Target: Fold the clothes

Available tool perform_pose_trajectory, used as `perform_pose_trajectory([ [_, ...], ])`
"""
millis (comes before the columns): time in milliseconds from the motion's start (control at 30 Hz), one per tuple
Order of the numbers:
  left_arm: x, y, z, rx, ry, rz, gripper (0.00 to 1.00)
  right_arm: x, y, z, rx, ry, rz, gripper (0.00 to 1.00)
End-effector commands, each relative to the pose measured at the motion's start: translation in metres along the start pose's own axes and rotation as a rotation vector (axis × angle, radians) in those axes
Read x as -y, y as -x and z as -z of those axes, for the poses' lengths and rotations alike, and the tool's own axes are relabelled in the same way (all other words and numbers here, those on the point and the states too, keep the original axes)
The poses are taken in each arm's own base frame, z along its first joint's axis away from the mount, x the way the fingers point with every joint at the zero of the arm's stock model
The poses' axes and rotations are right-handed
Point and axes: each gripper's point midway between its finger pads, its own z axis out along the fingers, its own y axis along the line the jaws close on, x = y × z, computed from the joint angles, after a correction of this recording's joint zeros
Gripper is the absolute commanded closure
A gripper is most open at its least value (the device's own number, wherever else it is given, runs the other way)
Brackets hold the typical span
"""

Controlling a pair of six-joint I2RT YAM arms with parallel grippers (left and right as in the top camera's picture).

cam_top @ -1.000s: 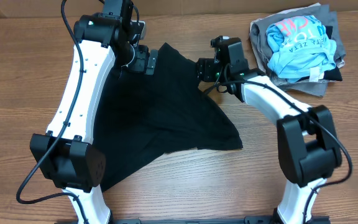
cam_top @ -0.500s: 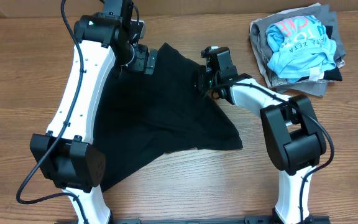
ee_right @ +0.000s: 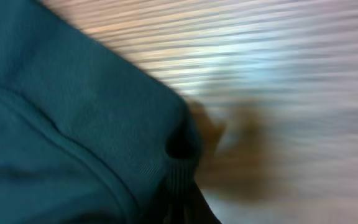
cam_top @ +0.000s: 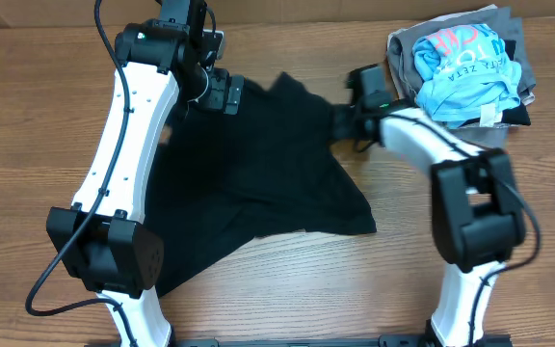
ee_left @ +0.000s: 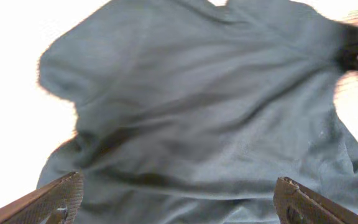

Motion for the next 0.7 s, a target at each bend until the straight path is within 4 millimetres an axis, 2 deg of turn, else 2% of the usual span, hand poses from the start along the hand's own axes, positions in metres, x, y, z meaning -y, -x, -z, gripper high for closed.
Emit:
perform_pose_trajectory([
  [0, -0.002, 0.005, 0.009, 0.036, 0.006, 0.014, 0.00, 0.033, 0.045, 0.055, 0.109, -0.028, -0.103, 0.96],
  [33, -0.002, 0.007, 0.009, 0.041, 0.006, 0.012, 0.00, 0.044, 0.044, 0.061, 0.093, -0.032, -0.129, 0.96],
  [167, -0.002, 0.013, 0.001, 0.053, 0.005, -0.011, 0.00, 0.066, 0.034, 0.066, 0.029, -0.014, -0.160, 0.96],
  [233, -0.002, 0.018, -0.011, 0.051, 0.005, -0.025, 0.00, 0.078, 0.026, 0.067, -0.003, -0.037, -0.177, 0.96],
  [367, -0.005, 0.029, -0.049, 0.045, 0.006, -0.034, 0.00, 0.090, 0.017, 0.069, -0.043, -0.057, -0.206, 0.96],
  [500, -0.010, 0.039, -0.097, 0.038, 0.008, -0.048, 0.00, 0.092, 0.014, 0.069, -0.058, -0.062, -0.210, 0.96],
  [667, -0.024, 0.042, -0.154, 0.020, 0.006, 0.001, 0.00, 0.092, 0.014, 0.069, -0.058, -0.062, -0.210, 0.95],
])
